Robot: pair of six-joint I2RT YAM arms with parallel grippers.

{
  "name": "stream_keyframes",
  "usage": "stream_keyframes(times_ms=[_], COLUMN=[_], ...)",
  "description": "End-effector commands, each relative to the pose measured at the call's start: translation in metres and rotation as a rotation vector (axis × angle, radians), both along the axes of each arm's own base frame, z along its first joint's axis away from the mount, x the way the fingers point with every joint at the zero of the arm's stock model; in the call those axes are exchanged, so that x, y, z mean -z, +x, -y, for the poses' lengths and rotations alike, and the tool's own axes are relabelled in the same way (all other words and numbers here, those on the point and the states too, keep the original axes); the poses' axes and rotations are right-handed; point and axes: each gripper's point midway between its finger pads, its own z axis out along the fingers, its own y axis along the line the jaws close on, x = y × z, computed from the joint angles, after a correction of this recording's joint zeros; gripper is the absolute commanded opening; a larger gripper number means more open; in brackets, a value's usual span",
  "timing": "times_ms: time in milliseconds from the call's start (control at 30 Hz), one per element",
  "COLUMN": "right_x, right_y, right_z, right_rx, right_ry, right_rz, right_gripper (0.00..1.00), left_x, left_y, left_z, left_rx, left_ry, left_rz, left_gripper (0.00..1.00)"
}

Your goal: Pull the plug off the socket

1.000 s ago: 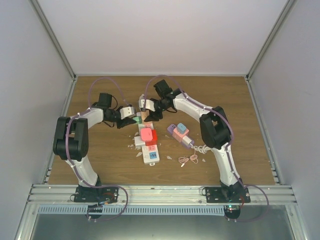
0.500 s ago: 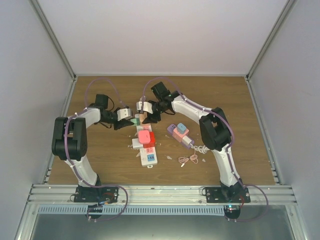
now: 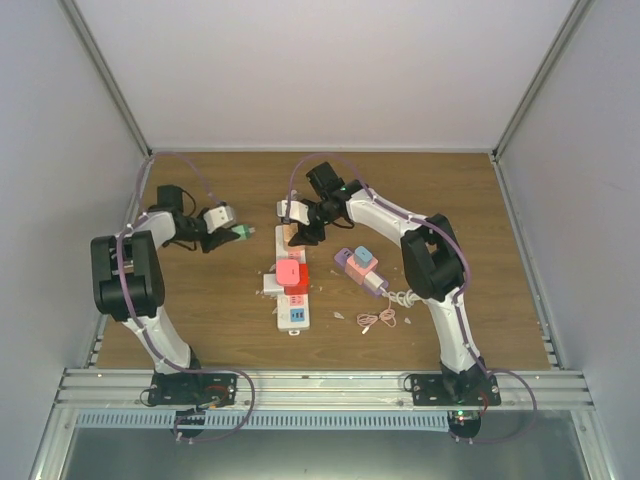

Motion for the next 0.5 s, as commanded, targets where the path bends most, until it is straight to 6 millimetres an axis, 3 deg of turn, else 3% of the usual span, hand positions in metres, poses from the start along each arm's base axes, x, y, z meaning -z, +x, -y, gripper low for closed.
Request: stream_keyframes(times_ms=[0, 233, 467], right_x=[0.035, 0.028, 0.026], right_y=[-0.016, -0.013, -0.013], right_z=[0.04, 0.035, 0.032], right_rx=[0.074, 0.087, 0.099], right_ry=[-0.164, -0.128, -0.105], right_rz=[-0.141, -0.133, -0.124], right_gripper=[0.1, 0.13, 0.14], left_x=[-0.022, -0.022, -0.016], left_y=[0.042, 0.099, 0.143], left_z=[-0.039, -0.103, -0.161], left_rx=[-0.15, -0.429, -0.631], left_ry=[-0.02, 0.169, 0.391], left_rz=[0.088, 0.191, 0.332], left_gripper=[0.16, 0.17, 0.17])
